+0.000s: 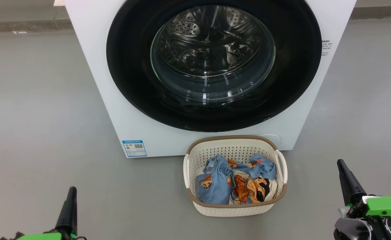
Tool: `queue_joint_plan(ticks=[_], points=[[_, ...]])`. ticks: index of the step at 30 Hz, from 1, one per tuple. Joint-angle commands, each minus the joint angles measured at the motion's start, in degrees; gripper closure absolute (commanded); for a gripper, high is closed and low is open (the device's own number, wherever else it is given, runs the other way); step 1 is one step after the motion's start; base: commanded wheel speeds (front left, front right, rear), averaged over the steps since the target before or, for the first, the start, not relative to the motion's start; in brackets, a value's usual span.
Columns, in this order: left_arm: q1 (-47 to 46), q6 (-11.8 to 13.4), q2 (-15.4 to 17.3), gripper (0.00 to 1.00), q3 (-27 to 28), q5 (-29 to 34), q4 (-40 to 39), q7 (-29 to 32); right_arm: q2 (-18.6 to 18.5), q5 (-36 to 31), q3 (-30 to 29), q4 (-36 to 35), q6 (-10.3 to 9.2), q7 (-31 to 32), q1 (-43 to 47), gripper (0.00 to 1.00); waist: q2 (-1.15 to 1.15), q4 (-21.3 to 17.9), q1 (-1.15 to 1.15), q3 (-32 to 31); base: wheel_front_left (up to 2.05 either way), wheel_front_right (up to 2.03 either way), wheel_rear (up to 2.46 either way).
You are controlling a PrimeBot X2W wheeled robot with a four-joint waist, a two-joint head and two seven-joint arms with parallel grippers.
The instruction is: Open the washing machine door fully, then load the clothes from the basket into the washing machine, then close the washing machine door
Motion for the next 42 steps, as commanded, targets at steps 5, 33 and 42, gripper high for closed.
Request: queue_joint_plan(ticks=[5, 33, 42], points=[[-2.7, -0.4, 0.4, 1.0, 2.0, 0.5, -1.1, 0.4, -0.3, -0.4, 1.1, -1.5, 0.28, 0.4, -2.4, 1.0, 0.0, 0.0, 0.0, 0.0, 0.0, 0.0, 0.0], [-2.8, -0.4, 0.2, 1.0, 2.3, 0.8, -1.1, 0.6, -0.2, -0.5, 1.0, -1.4, 0.28, 0.5, -2.4, 1.0, 0.0, 0.0, 0.0, 0.0, 0.0, 0.0, 0.0], [-2.8, -0.4, 0.1, 1.0, 2.3, 0.8, -1.1, 0.6, -0.2, -0.5, 0.9, -1.4, 0.28, 0.6, -2.4, 1.0, 0.0, 0.0, 0.0, 0.0, 0.0, 0.0, 0.0]])
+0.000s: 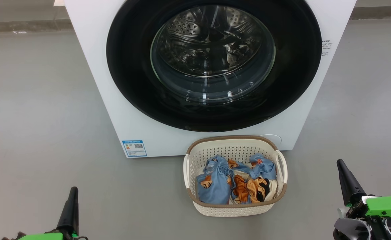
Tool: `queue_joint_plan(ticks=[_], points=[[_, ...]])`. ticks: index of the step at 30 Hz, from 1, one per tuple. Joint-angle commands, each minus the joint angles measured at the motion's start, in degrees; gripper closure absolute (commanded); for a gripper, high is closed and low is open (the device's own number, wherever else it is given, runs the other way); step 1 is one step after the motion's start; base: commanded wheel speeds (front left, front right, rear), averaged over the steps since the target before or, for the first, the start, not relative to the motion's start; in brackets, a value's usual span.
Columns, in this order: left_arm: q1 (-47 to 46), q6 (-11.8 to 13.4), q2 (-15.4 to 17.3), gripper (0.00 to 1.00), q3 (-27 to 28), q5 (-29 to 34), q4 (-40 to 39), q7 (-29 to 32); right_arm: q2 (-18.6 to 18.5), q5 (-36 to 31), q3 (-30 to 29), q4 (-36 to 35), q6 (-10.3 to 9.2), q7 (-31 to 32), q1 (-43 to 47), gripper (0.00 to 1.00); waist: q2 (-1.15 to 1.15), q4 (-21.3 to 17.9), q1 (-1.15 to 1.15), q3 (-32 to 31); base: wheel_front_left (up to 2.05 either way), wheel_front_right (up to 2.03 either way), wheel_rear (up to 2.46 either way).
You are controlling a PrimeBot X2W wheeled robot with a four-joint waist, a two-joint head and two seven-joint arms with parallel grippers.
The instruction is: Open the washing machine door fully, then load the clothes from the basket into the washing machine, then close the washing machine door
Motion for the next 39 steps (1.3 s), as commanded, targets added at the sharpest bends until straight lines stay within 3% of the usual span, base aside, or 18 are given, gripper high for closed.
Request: queue_joint_plan(ticks=[1, 7, 8, 17, 21, 39], points=[[-2.8, -0.4, 0.9, 1.0, 1.9, 0.4, -1.1, 0.3, -0.6, -0.2, 1.3, -1.5, 0.28, 0.5, -2.4, 1.0, 0.0, 0.0, 0.0, 0.0, 0.0, 0.0, 0.0], [-2.8, -0.4, 0.9, 1.0, 1.9, 0.4, -1.1, 0.3, -0.5, -0.2, 1.2, -1.5, 0.28, 0.5, -2.4, 1.0, 0.0, 0.0, 0.0, 0.0, 0.0, 0.0, 0.0], [0.1, 0.0, -0.1, 0.0, 0.0, 0.0, 0.2, 0.0, 0.2, 0.0, 0.0, 0.2, 0.0, 0.0, 0.0, 0.0, 0.0, 0.0, 0.0, 0.0, 0.0, 0.0, 0.0], [1.2, 0.0, -0.5, 0.0, -0.7, 1.1, 0.8, -1.1, 0.9, -0.4, 0.7, 1.4, 0.01, -1.1, 1.0, 0.0, 0.0, 0.1, 0.1, 0.0, 0.0, 0.0, 0.0], [1.4, 0.0, -0.2, 0.0, -1.1, 2.7, 0.4, -1.7, 0.6, -1.6, 1.2, 1.3, 0.02, -1.8, 1.0, 0.0, 0.0, 0.3, 0.01, 0.0, 0.0, 0.0, 0.0], [1.5, 0.0, 0.0, 0.0, -1.9, 15.3, -1.5, -4.6, -0.8, -13.9, 4.4, -0.7, 0.06, -4.8, 0.5, 0.0, 0.0, 0.7, 0.01, 0.3, 0.0, 0.0, 0.0]])
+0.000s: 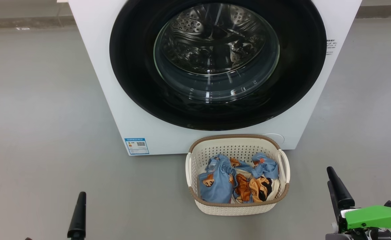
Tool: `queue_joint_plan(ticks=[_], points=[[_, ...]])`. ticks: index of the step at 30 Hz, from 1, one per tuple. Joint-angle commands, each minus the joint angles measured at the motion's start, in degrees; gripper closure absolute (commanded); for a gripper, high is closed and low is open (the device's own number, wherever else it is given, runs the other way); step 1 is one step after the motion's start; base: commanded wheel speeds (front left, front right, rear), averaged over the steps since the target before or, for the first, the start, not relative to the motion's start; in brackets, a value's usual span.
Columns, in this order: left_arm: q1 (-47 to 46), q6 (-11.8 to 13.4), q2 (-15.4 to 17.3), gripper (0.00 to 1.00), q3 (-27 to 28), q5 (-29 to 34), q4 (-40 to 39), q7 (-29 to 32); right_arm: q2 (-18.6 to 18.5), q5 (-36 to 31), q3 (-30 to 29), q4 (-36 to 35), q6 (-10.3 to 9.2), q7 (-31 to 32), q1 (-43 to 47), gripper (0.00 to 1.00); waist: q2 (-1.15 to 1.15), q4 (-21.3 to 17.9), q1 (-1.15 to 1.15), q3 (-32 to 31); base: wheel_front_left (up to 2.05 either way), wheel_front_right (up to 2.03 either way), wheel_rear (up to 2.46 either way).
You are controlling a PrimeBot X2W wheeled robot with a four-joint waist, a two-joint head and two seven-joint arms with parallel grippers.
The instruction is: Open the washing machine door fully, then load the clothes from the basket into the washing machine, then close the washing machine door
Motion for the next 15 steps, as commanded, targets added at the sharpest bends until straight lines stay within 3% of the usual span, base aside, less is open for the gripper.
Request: queue_joint_plan(ticks=[1, 15], points=[[-1.2, -0.1, 0.8, 0.0, 0.3, 2.0, -2.0, -0.6, -1.2, -2.4, 0.9, -1.8, 0.13, -0.7, -2.1, 0.0, 0.0, 0.0, -0.01, 0.0, 0.0, 0.0, 0.0], [-0.8, -0.2, 0.8, 0.0, 0.1, 13.6, -2.6, -2.8, -1.4, -13.1, 2.5, -1.7, 0.16, -3.0, -1.9, 0.0, 0.0, 0.3, -0.01, -0.1, 0.0, 0.0, 0.0]])
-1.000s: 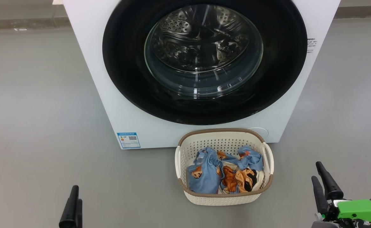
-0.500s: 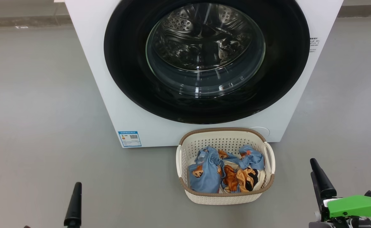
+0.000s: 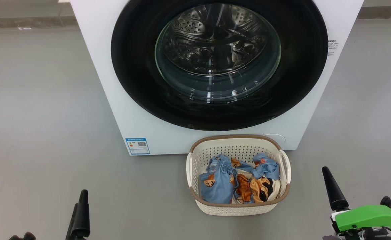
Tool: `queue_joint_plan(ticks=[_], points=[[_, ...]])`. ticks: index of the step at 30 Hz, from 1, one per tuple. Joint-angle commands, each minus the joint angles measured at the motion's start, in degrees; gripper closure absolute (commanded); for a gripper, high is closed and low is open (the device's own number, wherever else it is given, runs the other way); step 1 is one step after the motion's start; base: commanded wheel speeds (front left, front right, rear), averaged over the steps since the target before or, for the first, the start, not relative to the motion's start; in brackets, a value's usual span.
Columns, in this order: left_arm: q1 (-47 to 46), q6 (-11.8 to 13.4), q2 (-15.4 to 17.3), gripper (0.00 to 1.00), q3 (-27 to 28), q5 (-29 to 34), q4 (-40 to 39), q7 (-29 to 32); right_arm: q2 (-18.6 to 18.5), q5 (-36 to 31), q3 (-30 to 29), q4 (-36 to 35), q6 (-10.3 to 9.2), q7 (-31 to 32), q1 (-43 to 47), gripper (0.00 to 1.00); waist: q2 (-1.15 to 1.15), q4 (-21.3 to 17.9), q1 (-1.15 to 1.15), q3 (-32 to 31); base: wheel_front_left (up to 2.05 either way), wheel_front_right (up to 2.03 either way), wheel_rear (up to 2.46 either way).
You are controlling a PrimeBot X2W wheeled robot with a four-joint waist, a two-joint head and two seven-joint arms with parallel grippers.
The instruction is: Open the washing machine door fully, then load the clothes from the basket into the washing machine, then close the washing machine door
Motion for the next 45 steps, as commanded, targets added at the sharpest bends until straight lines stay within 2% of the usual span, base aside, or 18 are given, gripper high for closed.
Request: queue_joint_plan(ticks=[1, 45], points=[[-0.8, -0.2, 0.7, 0.0, 0.6, 2.2, -1.9, -0.9, -1.0, -2.4, 0.9, -1.6, 0.16, -0.7, -1.9, 0.0, 0.0, 0.0, 0.0, 0.0, 0.0, 0.0, 0.0], [-0.6, -0.3, 0.7, 0.0, -1.1, 33.6, -3.7, -8.0, -2.7, -29.1, 6.3, -2.1, 0.26, -7.9, -2.2, 0.0, 0.0, 1.1, 0.0, 1.0, 0.0, 0.0, 0.0]])
